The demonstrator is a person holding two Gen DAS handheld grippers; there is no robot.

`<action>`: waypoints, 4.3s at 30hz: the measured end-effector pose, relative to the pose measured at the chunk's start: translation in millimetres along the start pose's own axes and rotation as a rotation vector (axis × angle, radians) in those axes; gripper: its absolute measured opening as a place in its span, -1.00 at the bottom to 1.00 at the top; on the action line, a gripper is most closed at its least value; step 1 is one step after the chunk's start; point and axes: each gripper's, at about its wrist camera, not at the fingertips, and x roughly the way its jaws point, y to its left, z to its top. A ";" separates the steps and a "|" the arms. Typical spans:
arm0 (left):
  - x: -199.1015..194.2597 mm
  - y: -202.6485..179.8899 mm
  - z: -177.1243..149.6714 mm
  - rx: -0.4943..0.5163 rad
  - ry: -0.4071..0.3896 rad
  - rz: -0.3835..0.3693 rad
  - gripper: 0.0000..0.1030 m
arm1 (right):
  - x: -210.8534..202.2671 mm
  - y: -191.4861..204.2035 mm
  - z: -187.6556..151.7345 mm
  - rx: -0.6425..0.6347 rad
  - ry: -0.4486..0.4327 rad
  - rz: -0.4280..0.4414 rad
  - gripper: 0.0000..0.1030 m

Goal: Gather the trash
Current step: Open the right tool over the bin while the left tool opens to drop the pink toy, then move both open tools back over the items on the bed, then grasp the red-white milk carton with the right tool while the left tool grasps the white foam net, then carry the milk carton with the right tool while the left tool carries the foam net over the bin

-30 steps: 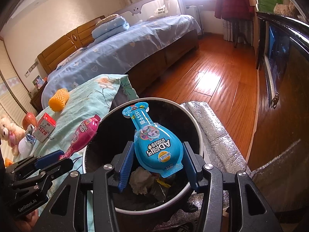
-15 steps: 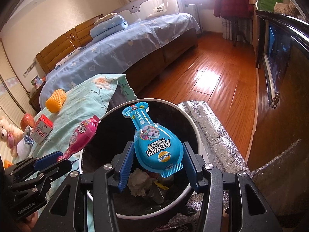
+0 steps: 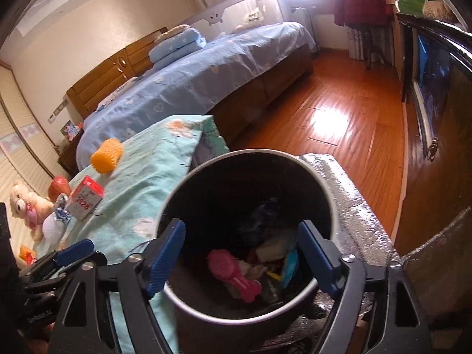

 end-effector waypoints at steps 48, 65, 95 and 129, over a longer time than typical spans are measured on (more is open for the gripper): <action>-88.5 225.0 -53.6 -0.359 -0.080 0.308 0.32 | 61.9 229.9 -30.9 -0.439 0.091 0.300 0.91; -74.8 264.7 -20.7 -0.376 -0.093 0.317 0.34 | 120.4 267.4 -2.6 -0.518 0.148 0.294 0.92; -78.6 202.8 -39.8 -0.296 -0.081 0.178 -0.54 | 76.9 234.9 -13.9 -0.430 0.066 0.294 0.77; -37.3 45.3 -19.3 -0.061 -0.019 -0.014 -0.54 | -3.4 76.2 -28.1 -0.163 -0.022 0.115 0.77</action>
